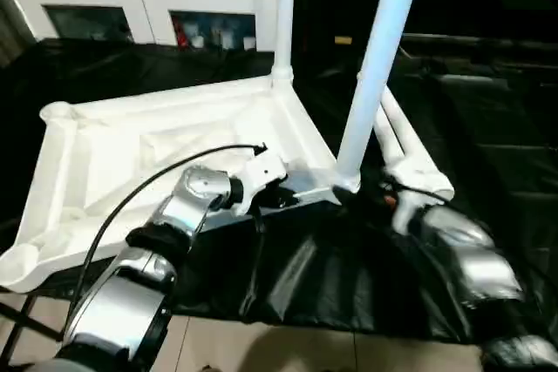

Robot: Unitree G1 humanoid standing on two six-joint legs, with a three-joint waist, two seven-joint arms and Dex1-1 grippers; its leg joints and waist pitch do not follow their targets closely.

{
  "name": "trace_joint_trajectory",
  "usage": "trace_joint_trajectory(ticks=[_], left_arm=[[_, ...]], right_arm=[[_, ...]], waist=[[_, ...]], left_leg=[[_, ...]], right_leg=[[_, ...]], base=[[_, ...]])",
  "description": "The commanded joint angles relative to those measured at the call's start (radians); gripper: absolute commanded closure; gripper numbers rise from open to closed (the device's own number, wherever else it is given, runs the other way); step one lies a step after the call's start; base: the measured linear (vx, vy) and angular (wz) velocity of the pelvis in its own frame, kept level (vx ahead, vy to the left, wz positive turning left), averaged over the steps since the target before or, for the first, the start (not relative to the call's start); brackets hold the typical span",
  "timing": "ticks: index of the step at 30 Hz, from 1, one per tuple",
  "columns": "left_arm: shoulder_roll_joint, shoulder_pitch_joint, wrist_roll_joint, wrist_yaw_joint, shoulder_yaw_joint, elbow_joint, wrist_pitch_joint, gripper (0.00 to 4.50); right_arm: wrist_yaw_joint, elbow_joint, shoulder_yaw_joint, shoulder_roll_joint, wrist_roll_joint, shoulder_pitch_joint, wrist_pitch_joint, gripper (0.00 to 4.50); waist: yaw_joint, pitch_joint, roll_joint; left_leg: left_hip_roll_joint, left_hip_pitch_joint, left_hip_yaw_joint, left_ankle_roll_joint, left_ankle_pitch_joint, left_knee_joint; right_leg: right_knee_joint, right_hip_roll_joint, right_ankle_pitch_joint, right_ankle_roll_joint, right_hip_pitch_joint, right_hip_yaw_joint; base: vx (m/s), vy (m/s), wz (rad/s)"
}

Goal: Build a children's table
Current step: Rotate leg to tighten

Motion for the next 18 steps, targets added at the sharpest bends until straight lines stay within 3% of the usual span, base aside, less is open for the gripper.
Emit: trace_joint_trajectory(ticks=[1,3,4,9,10,12,13,14,16,18], left_arm=[[-0.020,-0.005,0.031,0.055,-0.015,0.038,-0.001,4.50],[-0.039,-0.014,0.006,0.061,0.006,0.043,0.004,4.50],[-0.055,-0.023,-0.025,0.055,0.030,0.038,0.012,4.06],[-0.067,-0.049,-0.059,0.104,0.073,0.024,-0.002,3.86],[-0.047,-0.062,-0.077,0.138,0.105,0.003,0.003,3.86],[-0.011,-0.076,-0.090,0.191,0.141,-0.015,0.019,3.86],[0.009,-0.080,-0.092,0.209,0.153,-0.023,0.026,3.86],[0.023,-0.082,-0.092,0.219,0.159,-0.026,0.028,3.86],[0.108,-0.070,-0.065,0.253,0.171,-0.057,0.050,3.86],[0.197,-0.042,-0.019,0.254,0.172,-0.103,0.092,3.86]], right_arm=[[0.038,-0.073,0.047,-0.004,0.011,0.024,0.036,0.61],[0.025,-0.098,0.049,-0.009,0.003,0.037,0.050,0.61],[-0.009,-0.118,0.049,-0.007,-0.011,0.042,0.077,0.61],[-0.099,-0.121,0.056,0.017,-0.050,0.025,0.141,0.61],[-0.134,-0.095,0.071,0.046,-0.071,0.002,0.153,0.61],[-0.162,-0.074,0.092,0.073,-0.100,-0.020,0.145,0.61],[-0.170,-0.066,0.100,0.085,-0.105,-0.029,0.147,0.61],[-0.176,-0.064,0.106,0.091,-0.107,-0.034,0.151,0.61],[-0.203,-0.031,0.122,0.117,-0.117,-0.060,0.155,0.61],[-0.231,-0.002,0.131,0.136,-0.127,-0.086,0.169,0.61]], waist=[[-0.004,-0.051,-0.001],[-0.006,-0.052,0.002],[-0.007,-0.054,-0.002],[-0.005,-0.060,0.004],[-0.006,-0.067,0.005],[-0.012,-0.073,-0.001],[-0.014,-0.073,-0.006],[-0.016,-0.076,0.000],[-0.017,-0.075,-0.005],[-0.016,-0.073,-0.004]], left_leg=[[0.012,0.002,-0.017,0.058,-0.348,-0.061],[0.013,0.006,-0.018,0.055,-0.354,-0.061],[0.012,0.004,-0.018,0.057,-0.341,-0.058],[0.015,-0.001,-0.016,0.061,-0.287,-0.056],[0.015,-0.008,-0.017,0.065,-0.247,-0.052],[0.013,-0.021,-0.021,0.073,-0.195,-0.049],[0.012,-0.022,-0.018,0.082,-0.179,-0.047],[0.012,-0.019,-0.016,0.094,-0.150,-0.042],[0.011,-0.024,-0.016,0.108,-0.117,-0.041],[0.015,-0.015,-0.013,0.110,-0.113,-0.041]], right_leg=[[-0.101,-0.052,-0.474,-0.119,0.042,0.028],[-0.105,-0.053,-0.490,-0.115,0.038,0.028],[-0.105,-0.052,-0.487,-0.122,0.038,0.028],[-0.089,-0.051,-0.353,-0.168,0.038,0.033],[-0.074,-0.052,-0.250,-0.194,0.046,0.033],[-0.056,-0.054,-0.174,-0.212,0.055,0.029],[-0.060,-0.054,-0.161,-0.212,0.056,0.028],[-0.053,-0.054,-0.110,-0.227,0.053,0.032],[-0.042,-0.052,-0.061,-0.241,0.056,0.031],[-0.043,-0.051,-0.056,-0.244,0.049,0.033]], base=[[0.000,0.000,0.00],[0.000,0.000,0.00],[0.000,0.000,0.00],[0.000,0.000,0.00],[0.000,0.000,0.00],[0.000,0.000,0.00],[0.000,0.000,0.00],[0.000,0.000,0.00],[0.000,0.000,0.00],[0.000,0.000,0.00]])
